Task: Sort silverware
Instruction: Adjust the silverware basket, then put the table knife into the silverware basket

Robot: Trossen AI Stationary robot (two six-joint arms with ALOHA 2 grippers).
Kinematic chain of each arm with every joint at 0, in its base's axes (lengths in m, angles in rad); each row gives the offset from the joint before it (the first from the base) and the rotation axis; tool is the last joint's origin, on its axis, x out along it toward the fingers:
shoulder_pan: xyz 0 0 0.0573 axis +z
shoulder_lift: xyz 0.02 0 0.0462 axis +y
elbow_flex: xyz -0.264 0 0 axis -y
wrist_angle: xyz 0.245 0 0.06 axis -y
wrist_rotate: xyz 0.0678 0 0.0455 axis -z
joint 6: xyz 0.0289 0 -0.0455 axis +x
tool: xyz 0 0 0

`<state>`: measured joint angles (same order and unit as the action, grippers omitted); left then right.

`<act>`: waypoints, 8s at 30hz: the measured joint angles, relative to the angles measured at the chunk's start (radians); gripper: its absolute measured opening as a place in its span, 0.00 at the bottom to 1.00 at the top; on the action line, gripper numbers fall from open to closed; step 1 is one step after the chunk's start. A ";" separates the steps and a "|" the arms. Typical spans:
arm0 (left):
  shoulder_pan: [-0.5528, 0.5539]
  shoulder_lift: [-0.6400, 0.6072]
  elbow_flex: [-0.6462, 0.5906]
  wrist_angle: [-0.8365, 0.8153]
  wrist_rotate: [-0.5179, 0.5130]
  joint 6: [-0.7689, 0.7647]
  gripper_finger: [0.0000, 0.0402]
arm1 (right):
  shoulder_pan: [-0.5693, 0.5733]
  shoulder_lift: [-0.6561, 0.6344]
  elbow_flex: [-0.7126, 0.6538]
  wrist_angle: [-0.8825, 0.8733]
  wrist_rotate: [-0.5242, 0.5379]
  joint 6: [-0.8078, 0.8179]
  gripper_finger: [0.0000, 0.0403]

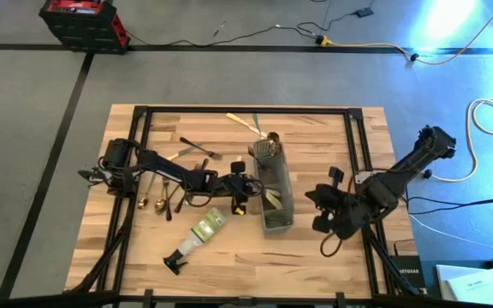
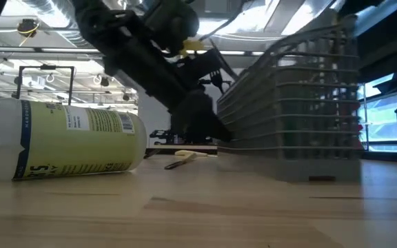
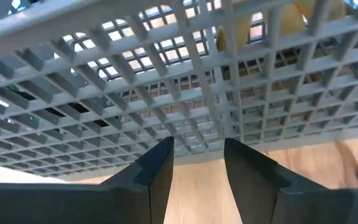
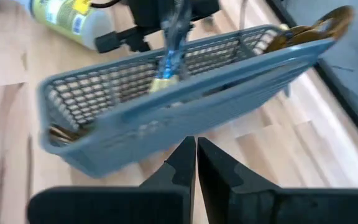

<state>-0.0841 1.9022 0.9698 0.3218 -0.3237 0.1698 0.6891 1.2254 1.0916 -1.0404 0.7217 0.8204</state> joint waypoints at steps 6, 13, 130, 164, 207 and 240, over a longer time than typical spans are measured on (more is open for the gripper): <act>0.005 0.028 0.054 0.012 -0.035 0.049 0.32 | 0.048 0.016 -0.034 0.051 0.029 0.044 0.00; 0.029 0.034 0.062 -0.090 -0.128 0.043 0.32 | 0.053 0.016 -0.037 0.082 0.047 0.040 0.00; 0.139 0.065 0.271 -0.935 -0.159 1.540 0.21 | 0.051 0.056 -0.040 0.066 -0.078 -0.111 0.00; 0.099 0.061 0.381 -0.959 -0.269 1.565 0.21 | 0.051 0.056 -0.040 0.066 -0.079 -0.112 0.00; 0.120 -0.284 -0.322 0.063 -0.026 -0.412 0.18 | 0.051 0.055 -0.040 0.066 -0.105 -0.094 0.00; 0.165 0.011 -0.339 0.322 -0.186 -0.502 0.68 | 0.050 0.055 -0.040 0.079 -0.078 -0.092 0.00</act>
<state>0.0805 1.9131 0.6309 0.6438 -0.5101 -0.3321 0.7392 1.2808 1.0514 -0.9615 0.6437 0.7280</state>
